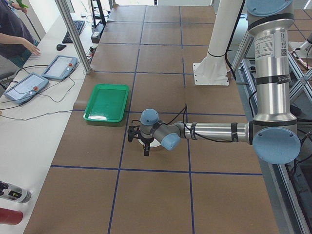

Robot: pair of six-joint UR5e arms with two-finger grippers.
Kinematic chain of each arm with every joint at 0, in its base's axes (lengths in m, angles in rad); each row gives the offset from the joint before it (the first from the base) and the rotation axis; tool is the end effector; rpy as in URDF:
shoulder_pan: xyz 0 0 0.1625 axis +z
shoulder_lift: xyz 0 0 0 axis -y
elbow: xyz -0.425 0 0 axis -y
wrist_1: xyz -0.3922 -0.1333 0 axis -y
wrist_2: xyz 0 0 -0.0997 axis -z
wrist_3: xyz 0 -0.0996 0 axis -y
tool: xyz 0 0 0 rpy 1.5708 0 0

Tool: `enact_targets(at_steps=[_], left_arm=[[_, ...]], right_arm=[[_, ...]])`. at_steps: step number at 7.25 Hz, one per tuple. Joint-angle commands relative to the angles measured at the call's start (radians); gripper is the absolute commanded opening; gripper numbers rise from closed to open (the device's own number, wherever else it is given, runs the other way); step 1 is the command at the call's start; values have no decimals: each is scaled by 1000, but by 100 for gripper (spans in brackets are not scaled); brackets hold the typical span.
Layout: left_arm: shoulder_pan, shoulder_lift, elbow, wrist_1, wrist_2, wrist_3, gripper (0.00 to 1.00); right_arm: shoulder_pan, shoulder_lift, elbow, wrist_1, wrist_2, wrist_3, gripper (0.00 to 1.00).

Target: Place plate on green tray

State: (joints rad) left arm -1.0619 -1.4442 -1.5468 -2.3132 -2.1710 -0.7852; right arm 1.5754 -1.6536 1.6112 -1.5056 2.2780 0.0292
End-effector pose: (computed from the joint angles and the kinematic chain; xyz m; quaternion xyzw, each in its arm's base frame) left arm 0.1582 -0.4416 0.6555 0.0518 0.3935 -0.0405 0.9170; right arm 0.0707 -0.4578 0.6761 0.0064 -0.3464 0.0119 0.9380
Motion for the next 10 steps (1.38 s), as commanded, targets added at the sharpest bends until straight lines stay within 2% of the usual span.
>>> enact_targets(at_steps=[1, 3, 5, 7, 8, 10], left_arm=[[48, -12, 68, -91, 14, -43, 100], [62, -16, 62, -97, 10, -40, 100], [76, -19, 63, -123, 4, -45, 62], [76, -21, 62, -121, 2, -42, 55], [76, -19, 62, -121, 2, -40, 43], [72, -15, 59, -123, 0, -31, 11]], right_arm=[[0, 0, -1, -1, -2, 0, 100], [0, 0, 1, 1, 0, 0, 100], [0, 0, 1, 1, 0, 0, 100], [0, 0, 1, -1, 0, 0, 100], [0, 0, 1, 1, 0, 0, 100], [0, 0, -1, -1, 0, 0, 100]])
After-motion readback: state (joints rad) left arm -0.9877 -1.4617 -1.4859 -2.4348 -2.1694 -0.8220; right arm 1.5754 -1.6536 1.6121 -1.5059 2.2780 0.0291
